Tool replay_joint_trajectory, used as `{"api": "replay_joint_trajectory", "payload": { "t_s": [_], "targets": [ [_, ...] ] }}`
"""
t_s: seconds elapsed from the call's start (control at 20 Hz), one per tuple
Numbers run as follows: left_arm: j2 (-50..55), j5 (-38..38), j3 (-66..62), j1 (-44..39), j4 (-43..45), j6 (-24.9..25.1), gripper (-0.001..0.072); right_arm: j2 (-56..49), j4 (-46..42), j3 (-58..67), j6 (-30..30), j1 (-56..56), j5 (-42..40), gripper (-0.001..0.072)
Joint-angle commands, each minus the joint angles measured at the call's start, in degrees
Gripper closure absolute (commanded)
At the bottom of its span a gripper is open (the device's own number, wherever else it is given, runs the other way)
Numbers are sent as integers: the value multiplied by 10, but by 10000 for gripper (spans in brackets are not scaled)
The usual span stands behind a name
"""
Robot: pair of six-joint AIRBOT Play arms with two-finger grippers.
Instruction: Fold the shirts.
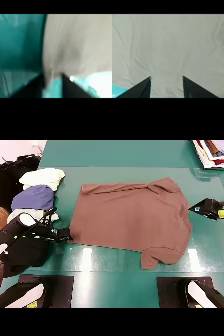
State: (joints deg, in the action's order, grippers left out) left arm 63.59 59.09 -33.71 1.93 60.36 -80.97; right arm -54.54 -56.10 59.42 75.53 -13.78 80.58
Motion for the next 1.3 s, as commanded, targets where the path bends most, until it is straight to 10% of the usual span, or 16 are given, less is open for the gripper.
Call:
{"api": "replay_joint_trajectory", "payload": {
  "t_s": [0.0,0.2,1.05,1.15,1.25],
  "targets": [
    [-2,-29,-1,-16,-12,-5,678,7,-75,-4,21,0,43,279],
    [-2,3,-20,-17,-13,13,678,34,-212,-111,59,-28,55,256],
    [-2,-17,-27,-17,-22,20,678,-30,-83,-343,40,-146,-52,233],
    [-2,-16,-27,-16,-22,20,678,-43,-84,-339,40,-117,-73,308],
    [-2,-15,-31,-16,-21,19,678,-40,-84,-324,39,-84,-83,635]
  ]
}}
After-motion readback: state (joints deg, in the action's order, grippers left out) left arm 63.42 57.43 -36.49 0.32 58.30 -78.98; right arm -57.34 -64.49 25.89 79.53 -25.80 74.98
